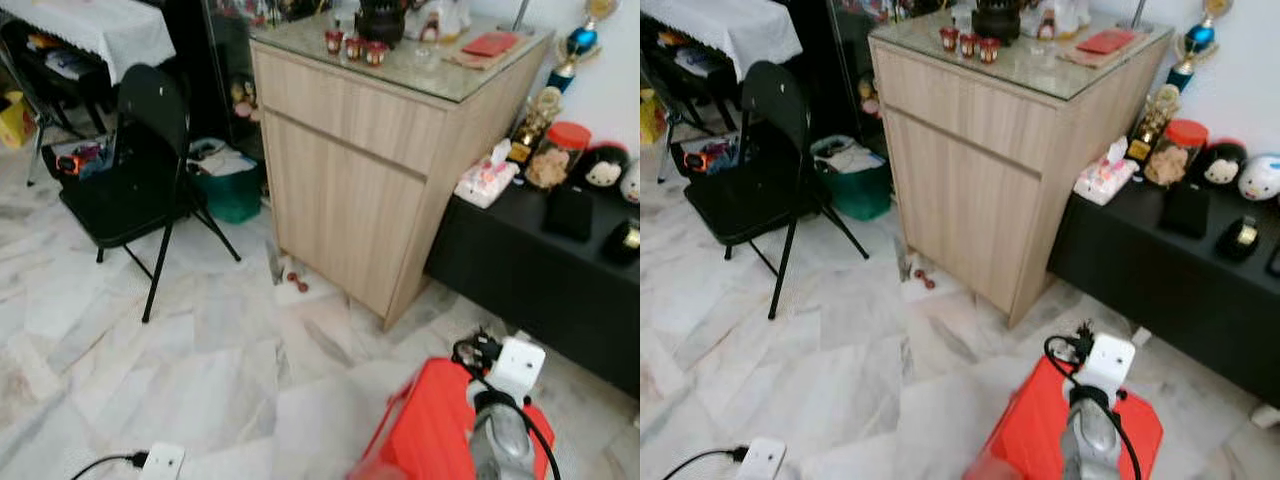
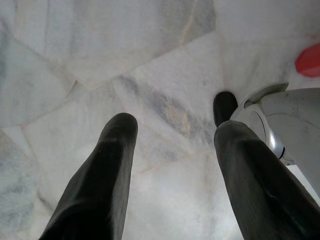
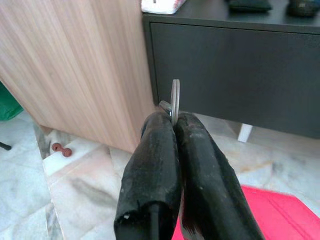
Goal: Hang keys on a hook
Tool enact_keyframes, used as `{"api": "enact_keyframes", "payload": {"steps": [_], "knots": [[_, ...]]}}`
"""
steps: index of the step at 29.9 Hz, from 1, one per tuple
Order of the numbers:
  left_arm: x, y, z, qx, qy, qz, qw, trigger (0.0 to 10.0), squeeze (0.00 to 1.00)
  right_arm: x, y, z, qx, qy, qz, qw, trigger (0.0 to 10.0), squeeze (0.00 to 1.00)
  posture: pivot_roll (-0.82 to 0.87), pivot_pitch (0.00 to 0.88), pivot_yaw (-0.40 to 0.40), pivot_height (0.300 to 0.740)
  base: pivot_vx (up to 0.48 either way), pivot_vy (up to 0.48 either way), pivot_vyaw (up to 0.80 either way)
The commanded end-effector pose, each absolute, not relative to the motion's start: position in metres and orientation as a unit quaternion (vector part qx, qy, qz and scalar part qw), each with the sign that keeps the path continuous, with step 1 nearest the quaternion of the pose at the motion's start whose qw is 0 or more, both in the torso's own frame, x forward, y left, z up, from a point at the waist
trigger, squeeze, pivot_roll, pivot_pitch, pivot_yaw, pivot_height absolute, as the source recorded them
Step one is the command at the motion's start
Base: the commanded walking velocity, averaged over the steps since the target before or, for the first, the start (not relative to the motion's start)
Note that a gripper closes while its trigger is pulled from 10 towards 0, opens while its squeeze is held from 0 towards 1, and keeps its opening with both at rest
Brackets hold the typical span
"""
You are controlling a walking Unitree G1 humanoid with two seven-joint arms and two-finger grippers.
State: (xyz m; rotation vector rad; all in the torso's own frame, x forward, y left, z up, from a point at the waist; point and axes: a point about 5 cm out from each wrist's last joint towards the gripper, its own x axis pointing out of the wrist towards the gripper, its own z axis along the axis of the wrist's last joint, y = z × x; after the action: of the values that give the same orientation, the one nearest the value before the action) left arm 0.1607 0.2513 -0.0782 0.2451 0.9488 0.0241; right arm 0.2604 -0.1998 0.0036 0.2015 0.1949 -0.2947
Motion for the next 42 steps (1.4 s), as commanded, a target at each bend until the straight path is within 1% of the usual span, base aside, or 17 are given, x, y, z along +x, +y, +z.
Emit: {"api": "enact_keyframes", "payload": {"steps": [1,10,20,37,42], "knots": [[0.155,0.253,-0.08,0.118,0.464,0.01,0.878,10.0,0.0,0.259,-0.202,0.002,0.101,0.1,-0.152,0.978,10.0,0.0,0.05,0.0,-0.015,0.74,-0.371,0.0,0.0],[0.155,0.251,-0.081,0.114,0.464,0.012,0.878,10.0,0.0,0.26,-0.206,0.001,0.097,0.11,-0.157,0.977,10.0,0.0,0.04,0.0,-0.02,0.74,-0.373,0.0,0.0],[0.156,0.25,-0.081,0.111,0.463,0.016,0.879,10.0,0.0,0.269,-0.208,0.006,0.095,0.104,-0.158,0.977,10.0,0.0,0.04,0.0,-0.027,0.74,-0.374,0.0,0.0],[0.154,0.251,-0.081,0.115,0.465,0.014,0.878,10.0,0.0,0.267,-0.219,0.007,0.077,0.1,-0.183,0.975,10.0,0.0,0.05,0.0,-0.025,0.74,-0.384,0.0,0.0],[0.154,0.25,-0.082,0.121,0.466,0.011,0.876,10.0,0.0,0.268,-0.224,0.01,0.074,0.093,-0.192,0.974,10.0,0.0,0.04,0.0,-0.031,0.74,-0.066,0.0,0.0]]}}
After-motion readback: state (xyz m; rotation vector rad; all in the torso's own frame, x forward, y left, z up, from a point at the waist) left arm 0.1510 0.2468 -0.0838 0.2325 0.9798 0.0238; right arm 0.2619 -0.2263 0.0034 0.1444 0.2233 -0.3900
